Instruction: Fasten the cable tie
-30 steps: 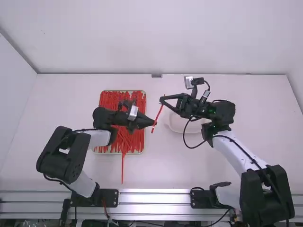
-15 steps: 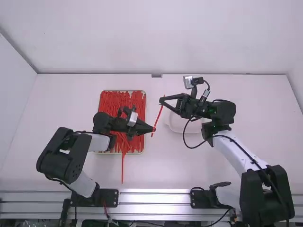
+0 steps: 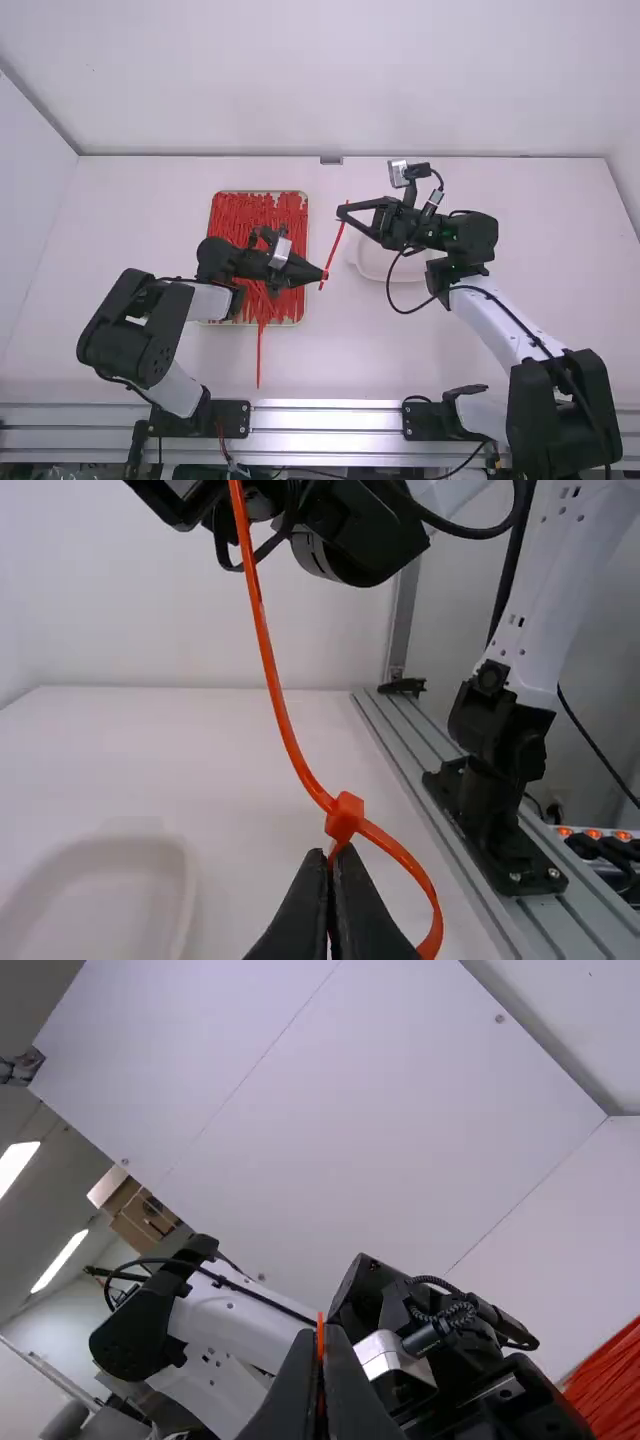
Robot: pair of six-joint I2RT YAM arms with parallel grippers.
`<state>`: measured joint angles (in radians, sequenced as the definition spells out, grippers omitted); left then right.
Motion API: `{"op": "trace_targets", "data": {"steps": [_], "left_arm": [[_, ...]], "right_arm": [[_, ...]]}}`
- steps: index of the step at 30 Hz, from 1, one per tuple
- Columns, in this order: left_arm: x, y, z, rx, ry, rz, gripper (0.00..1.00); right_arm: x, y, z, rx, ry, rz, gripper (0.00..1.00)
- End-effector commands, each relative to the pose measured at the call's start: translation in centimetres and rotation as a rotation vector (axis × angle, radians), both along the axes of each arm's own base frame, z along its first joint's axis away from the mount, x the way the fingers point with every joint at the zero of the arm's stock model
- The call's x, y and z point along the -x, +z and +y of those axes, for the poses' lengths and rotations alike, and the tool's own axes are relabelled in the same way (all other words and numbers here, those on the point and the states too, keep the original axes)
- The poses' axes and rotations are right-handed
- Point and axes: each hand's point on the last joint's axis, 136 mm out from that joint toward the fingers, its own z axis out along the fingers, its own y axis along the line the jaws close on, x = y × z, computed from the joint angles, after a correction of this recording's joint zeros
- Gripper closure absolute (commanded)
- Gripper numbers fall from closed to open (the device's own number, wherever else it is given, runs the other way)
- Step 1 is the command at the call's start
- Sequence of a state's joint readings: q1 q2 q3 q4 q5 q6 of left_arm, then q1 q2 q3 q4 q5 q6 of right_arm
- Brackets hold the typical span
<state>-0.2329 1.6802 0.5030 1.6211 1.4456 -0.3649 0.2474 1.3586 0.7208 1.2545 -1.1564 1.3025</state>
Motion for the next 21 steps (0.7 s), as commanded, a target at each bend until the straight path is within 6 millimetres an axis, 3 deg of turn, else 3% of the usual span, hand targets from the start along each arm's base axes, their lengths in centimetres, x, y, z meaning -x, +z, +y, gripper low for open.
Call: {"op": "trace_targets", "data": {"steps": [1,6,7,8,9,10,12,16,17,21], "left_arm": [[1.3,-1.2,0.1,-0.024,-0.054,0.021,0.98],[1.3,-1.2,0.1,-0.024,-0.055,0.02,0.99],[1.3,-1.2,0.1,-0.024,-0.056,0.02,0.99],[1.3,-1.2,0.1,-0.024,-0.056,0.019,0.99],[1.3,-1.2,0.1,-0.024,-0.056,0.02,0.99],[1.3,-1.2,0.1,-0.024,-0.054,0.021,0.99],[1.3,-1.2,0.1,-0.024,-0.056,0.02,0.98],[1.3,-1.2,0.1,-0.024,-0.054,0.02,0.99],[1.3,-1.2,0.1,-0.023,-0.054,0.02,0.99],[1.2,-1.1,0.1,-0.022,-0.053,0.015,0.99]], "right_arm": [[-0.3,3.9,-0.7,-0.057,-0.055,-0.097,1.0],[-0.4,3.9,-0.7,-0.057,-0.06,-0.101,1.0],[-0.4,3.9,-0.7,-0.057,-0.061,-0.1,0.95],[-0.4,3.9,-0.7,-0.057,-0.061,-0.101,0.76],[-0.4,3.9,-0.7,-0.057,-0.062,-0.105,0.74],[-0.4,3.9,-0.8,-0.055,-0.064,-0.12,0.56],[-0.5,3.8,-0.9,-0.052,-0.072,-0.128,0.37],[-0.9,3.7,-1.6,-0.045,-0.088,-0.13,0.29],[-1.0,3.6,-1.9,-0.037,-0.089,-0.128,0.02],[-1.4,3.3,-2.9,-0.016,-0.1,-0.126,0.02]]}}
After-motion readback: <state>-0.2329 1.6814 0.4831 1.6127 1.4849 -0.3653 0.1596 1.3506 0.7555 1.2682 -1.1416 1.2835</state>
